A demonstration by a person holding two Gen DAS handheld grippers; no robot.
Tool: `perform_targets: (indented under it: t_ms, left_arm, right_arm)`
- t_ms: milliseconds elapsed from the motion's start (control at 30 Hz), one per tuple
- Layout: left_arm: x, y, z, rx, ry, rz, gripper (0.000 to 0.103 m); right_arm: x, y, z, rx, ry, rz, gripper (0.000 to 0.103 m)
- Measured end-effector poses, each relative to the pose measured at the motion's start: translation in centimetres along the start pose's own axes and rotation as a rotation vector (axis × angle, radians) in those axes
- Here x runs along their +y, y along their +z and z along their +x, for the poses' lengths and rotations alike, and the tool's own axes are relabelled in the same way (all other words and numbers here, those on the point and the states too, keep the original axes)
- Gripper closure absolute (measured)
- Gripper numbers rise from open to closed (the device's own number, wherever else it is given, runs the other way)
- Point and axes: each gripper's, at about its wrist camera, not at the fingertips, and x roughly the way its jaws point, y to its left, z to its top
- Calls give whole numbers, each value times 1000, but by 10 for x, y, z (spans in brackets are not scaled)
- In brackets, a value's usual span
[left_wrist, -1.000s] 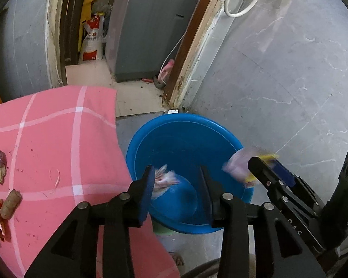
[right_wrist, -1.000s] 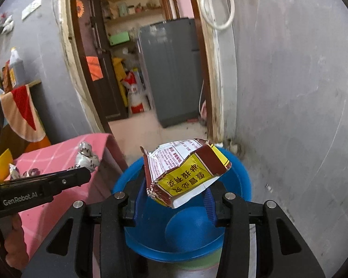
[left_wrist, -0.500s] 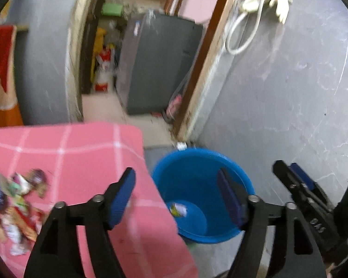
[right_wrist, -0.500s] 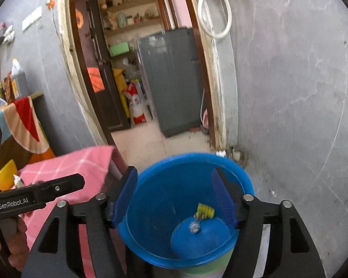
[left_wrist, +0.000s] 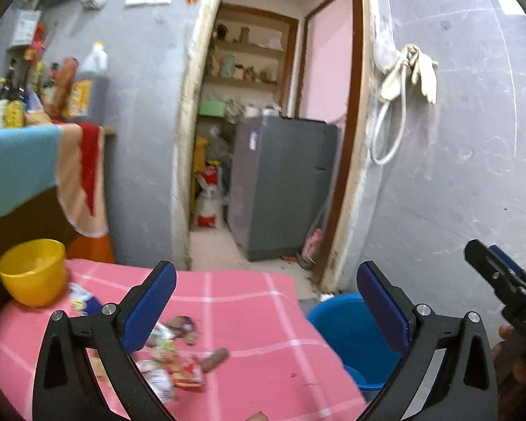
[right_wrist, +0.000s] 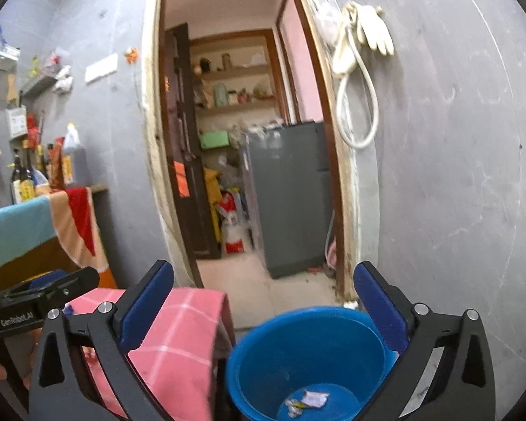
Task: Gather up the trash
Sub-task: 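Open the right tool to drop the packet while the left tool releases the foil into the bucket, then move both open tools back over the trash on the table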
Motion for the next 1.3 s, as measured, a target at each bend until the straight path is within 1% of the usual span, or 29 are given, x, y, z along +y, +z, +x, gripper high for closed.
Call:
perform_targets:
  t_ms: [200,267,433,533,667,800,967,1100,1200,1300]
  left_arm:
    - [23,-3,-36,-79,74,-1,2]
    - [33,-4,-49,-108,109,1,2]
    - [51,-15,-77,-148,190,24,2]
    - [61,-26,-89,-158,230,43,2]
    - [75,-40,-97,-139,271,55,2]
    - [91,-53,-95,-104,299,40,2]
    - [109,-67,-89,-56,322,24,2]
    - [115,-76,-79,-24,346,49,2]
    - [120,-80,-71,3,343,47,2]
    - [129,-83,-57,59,333,23,2]
  right_arm:
    - [32,7,-21,-71,42,-25,0]
    - [43,7,-27,-88,58,-36,0]
    - [72,5,-38,-122,105,-52,0]
    - [87,1,-41,-130,132,-54,0]
    - [106,-7,-42,-123,169,-63,0]
    - [122,-17,-37,-97,200,-89,0]
    - [138,-32,-21,-37,230,-118,0]
    - [145,-45,-9,10,239,-138,0]
    - [151,-54,1,46,245,-152,0]
    - [157,-62,15,102,253,-172,0]
